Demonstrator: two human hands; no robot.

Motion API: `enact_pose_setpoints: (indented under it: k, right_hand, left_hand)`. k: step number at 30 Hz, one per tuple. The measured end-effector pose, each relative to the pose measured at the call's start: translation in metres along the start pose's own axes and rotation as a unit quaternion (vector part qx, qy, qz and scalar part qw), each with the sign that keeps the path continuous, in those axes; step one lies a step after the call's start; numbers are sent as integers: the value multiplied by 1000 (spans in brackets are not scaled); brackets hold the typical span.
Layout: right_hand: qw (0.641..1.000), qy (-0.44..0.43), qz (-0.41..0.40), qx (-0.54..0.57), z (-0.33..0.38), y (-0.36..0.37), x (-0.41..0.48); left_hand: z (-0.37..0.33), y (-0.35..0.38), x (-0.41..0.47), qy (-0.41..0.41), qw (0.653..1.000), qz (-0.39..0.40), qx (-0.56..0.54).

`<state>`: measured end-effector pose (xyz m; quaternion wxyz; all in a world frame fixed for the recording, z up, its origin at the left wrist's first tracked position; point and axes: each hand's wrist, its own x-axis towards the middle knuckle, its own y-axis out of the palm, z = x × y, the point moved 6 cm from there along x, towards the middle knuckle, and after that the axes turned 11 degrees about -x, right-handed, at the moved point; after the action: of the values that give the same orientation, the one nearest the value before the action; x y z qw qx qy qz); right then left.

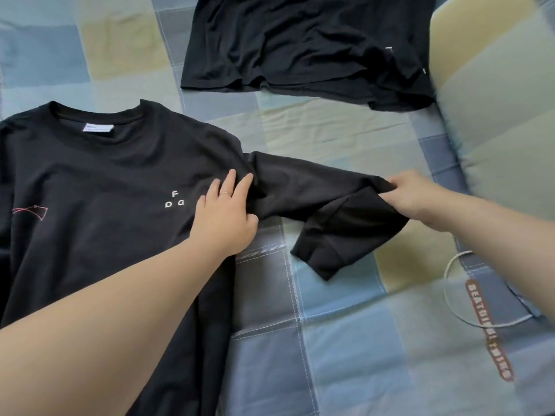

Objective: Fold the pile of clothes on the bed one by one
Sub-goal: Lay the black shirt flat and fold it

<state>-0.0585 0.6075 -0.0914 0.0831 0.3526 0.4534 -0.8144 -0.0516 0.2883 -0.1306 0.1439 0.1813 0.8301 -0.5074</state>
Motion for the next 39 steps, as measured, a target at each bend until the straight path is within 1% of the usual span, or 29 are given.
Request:
enact_pose_setpoints:
  k: [1,2,3,4,5,6,7,9,10,11,13,14,15,16,17,18,19,21,24,26,28,29,31,34,36,39]
  right_hand:
    - [1000,8,-30,-4,-6,-11,1]
    - [998,14,-58,36,-12,-22,1]
    - [991,20,-66,118,-17,-28,0]
    - [976,26,-62,205,-22,-31,-1]
    - [962,35,-51,266,-26,-30,-2]
    - [955,42,-44,291,-30,-30,-3]
    - [957,44,-45,282,-32,-29,-3]
    - [970,31,-61,234,-33,-32,-5]
    - [974,21,-58,218,-33,-35,-7]
    - [976,14,-35,216,-33,-36,-8]
    - [982,20,57,179,-36,-38,-14]
    - [987,29,99,120,-40,-41,-18]
    - [991,32,125,34,-44,-45,-22]
    - [988,33,134,-63,-49,-53,-24]
    - [980,37,129,-144,-52,-60,-26]
    - [973,41,117,-196,-55,-68,-29]
    - [971,45,105,-212,-59,-75,-31]
    - [977,39,93,-187,-66,-84,-37]
    - [991,17,76,-111,-78,-93,-46]
    - [998,8,27,-60,-85,-103,-51]
    - [998,11,-45,-49,-94,-114,-54]
    - [994,17,-71,-75,-98,-118,-55]
    - [980,34,-105,-168,-106,-120,-57]
    - [933,45,-136,-330,-107,-112,-66]
    - [904,49,-129,-405,-106,-100,-69]
    - [883,68,-114,-451,-99,-77,-69]
  left_hand:
    - [-4,4,4,-10,1000,11,-14]
    - [-6,9,7,-23,999,21,-21]
    - [-6,14,10,-37,999,31,-20]
    - [-6,19,11,-49,998,41,-12]
    - [-6,23,12,-58,997,49,-2]
    - [-6,26,12,-67,996,55,7]
    - [-7,29,13,-77,995,59,14]
    - [-13,31,13,-91,994,53,31]
    - [-18,31,12,-85,995,45,40]
    - [-25,31,11,-67,996,37,42]
    - [-43,35,10,-16,999,36,15]
    - [-52,38,9,2,999,49,-7]
    - [-61,43,9,12,997,69,-24]
    - [-69,48,10,14,995,91,-32]
    - [-75,54,11,10,993,110,-34]
    - [-80,58,12,2,992,124,-35]
    - [-84,63,12,-9,991,131,-35]
    - [-89,67,12,-30,991,129,-29]
    - [-95,70,12,-49,992,115,-21]
    - [-103,72,12,-39,994,100,-20]
    - [-114,74,13,-15,996,84,-30]
    - [-119,75,13,-3,996,79,-37]
    - [-131,80,13,16,996,82,-41]
    - [-142,89,13,34,995,97,-18]
    - [-145,92,12,53,993,105,0]
    - [-139,90,13,76,992,95,27]
